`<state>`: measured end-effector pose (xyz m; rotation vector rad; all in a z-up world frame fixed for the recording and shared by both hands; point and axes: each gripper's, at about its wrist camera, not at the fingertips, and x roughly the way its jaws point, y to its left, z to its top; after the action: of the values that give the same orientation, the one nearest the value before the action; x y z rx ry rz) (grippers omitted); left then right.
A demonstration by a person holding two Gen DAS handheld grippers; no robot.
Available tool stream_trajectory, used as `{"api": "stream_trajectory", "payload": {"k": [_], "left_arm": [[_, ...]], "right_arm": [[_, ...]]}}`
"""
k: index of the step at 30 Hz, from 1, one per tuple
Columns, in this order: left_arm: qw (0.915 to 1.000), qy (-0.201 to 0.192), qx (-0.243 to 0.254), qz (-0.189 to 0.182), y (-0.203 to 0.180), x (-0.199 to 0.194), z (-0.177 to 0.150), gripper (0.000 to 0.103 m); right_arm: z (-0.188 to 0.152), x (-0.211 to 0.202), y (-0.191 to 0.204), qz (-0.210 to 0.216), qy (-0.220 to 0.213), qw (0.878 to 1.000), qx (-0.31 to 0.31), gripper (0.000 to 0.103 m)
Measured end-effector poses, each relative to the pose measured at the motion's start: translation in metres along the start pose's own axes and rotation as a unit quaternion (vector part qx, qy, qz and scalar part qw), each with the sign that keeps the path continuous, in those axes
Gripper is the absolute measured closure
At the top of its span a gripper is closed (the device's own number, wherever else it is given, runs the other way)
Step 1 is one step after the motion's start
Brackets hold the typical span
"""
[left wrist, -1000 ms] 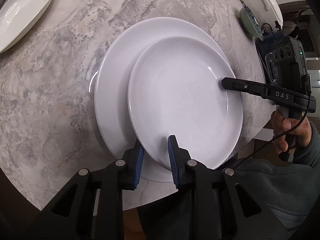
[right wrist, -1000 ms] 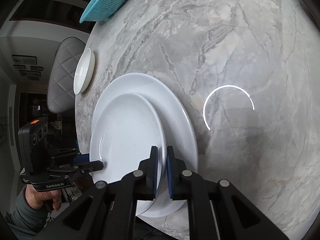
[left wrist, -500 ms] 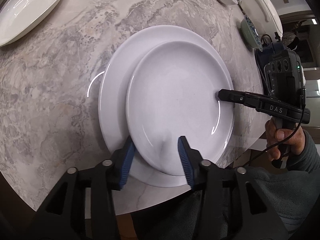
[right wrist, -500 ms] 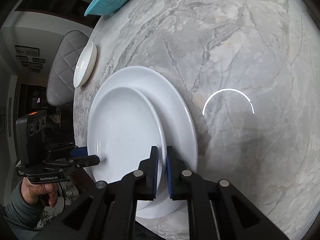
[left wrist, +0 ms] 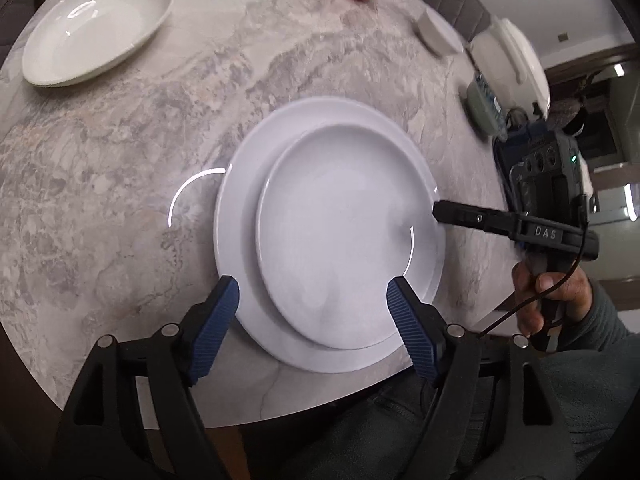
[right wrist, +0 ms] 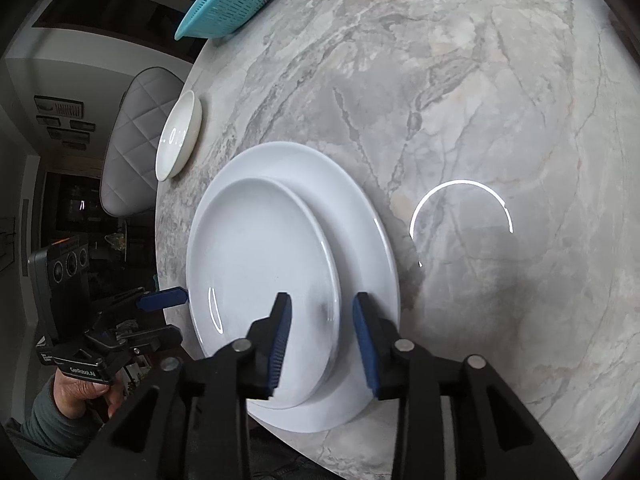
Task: Organize plates and bowls
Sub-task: 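Open both grippers to release the stacked medium plate, then move both grippers to the rim of the white deep plate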
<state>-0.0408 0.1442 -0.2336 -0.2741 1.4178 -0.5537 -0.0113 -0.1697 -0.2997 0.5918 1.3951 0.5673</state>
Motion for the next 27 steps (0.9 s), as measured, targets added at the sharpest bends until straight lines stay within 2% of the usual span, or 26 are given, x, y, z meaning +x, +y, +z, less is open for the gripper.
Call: {"api": "stream_trajectory", "payload": {"k": [1,2,3,4,6,7,9,11,16,22,27], "left_arm": [[0.9992,-0.034,-0.012,-0.016,0.005,-0.013,-0.001,0.025],[0.9970,-0.065,-0.026,-0.034,0.011,-0.024,-0.002,0.018],[0.9935,-0.093,-0.042,-0.049,0.018,-0.036,-0.003,0.015],[0.9891,-0.120,-0.060,-0.060,0.026,-0.046,-0.003,0.009],[0.9767,-0.159,-0.104,-0.100,0.045,-0.059,-0.004,0.005],[0.9691,-0.179,-0.129,-0.110,0.056,-0.065,-0.006,0.001],[0.9574,-0.210,-0.168,-0.104,0.076,-0.076,-0.007,0.000],[0.9524,-0.231,-0.180,-0.084,0.091,-0.089,-0.002,0.000],[0.9532,-0.252,-0.165,-0.029,0.114,-0.117,0.022,0.000],[0.9501,-0.276,-0.146,-0.007,0.148,-0.140,0.064,0.000],[0.9580,-0.256,-0.130,0.005,0.176,-0.139,0.102,0.000]], "right_arm": [[0.000,-0.006,-0.001,0.008,-0.010,1.000,0.003,0.048],[0.000,-0.014,-0.001,0.021,-0.028,0.999,0.006,0.043],[0.000,-0.023,-0.001,0.037,-0.054,0.998,0.009,0.032],[0.001,-0.031,-0.002,0.053,-0.080,0.995,0.015,0.015],[0.005,-0.044,-0.004,0.084,-0.120,0.989,0.034,0.000],[0.009,-0.047,-0.005,0.102,-0.131,0.985,0.042,0.000],[0.020,-0.049,-0.005,0.132,-0.137,0.980,0.057,0.000],[0.031,-0.051,0.003,0.151,-0.148,0.976,0.058,0.000],[0.066,-0.055,0.042,0.172,-0.177,0.969,0.011,0.000],[0.112,-0.032,0.092,0.181,-0.171,0.968,-0.021,0.000],[0.138,-0.002,0.118,0.177,-0.151,0.972,-0.033,0.000]]}}
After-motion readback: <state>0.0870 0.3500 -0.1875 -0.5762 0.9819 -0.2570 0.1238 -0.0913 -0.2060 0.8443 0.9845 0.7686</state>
